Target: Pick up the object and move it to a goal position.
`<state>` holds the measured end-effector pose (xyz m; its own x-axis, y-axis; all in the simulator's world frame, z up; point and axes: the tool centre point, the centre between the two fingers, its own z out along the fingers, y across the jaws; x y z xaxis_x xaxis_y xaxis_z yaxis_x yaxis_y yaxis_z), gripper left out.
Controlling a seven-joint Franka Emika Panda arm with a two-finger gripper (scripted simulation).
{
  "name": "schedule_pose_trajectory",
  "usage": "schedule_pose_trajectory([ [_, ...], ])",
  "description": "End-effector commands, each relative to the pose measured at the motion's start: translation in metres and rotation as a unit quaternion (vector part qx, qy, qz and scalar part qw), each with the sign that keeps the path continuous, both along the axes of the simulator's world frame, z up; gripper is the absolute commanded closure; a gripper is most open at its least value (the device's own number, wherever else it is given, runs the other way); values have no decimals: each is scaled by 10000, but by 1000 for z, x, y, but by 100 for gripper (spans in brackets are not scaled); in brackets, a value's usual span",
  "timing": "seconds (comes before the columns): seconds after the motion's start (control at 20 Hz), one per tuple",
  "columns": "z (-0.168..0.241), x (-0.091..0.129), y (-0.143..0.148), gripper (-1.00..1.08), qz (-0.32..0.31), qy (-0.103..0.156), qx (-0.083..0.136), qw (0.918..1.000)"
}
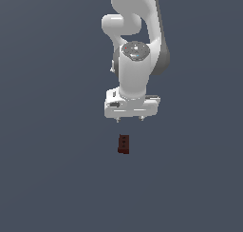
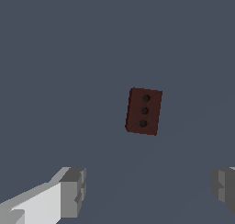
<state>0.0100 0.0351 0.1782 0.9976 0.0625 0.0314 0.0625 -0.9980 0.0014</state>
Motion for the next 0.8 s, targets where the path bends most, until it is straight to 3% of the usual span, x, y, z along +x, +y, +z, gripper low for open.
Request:
schedule_pose_trajectory([
  [0.0, -3, 2, -1, -92, -28, 9, 2, 10000],
  [0.75, -73, 35, -17, -92, -511, 118, 19, 9986],
])
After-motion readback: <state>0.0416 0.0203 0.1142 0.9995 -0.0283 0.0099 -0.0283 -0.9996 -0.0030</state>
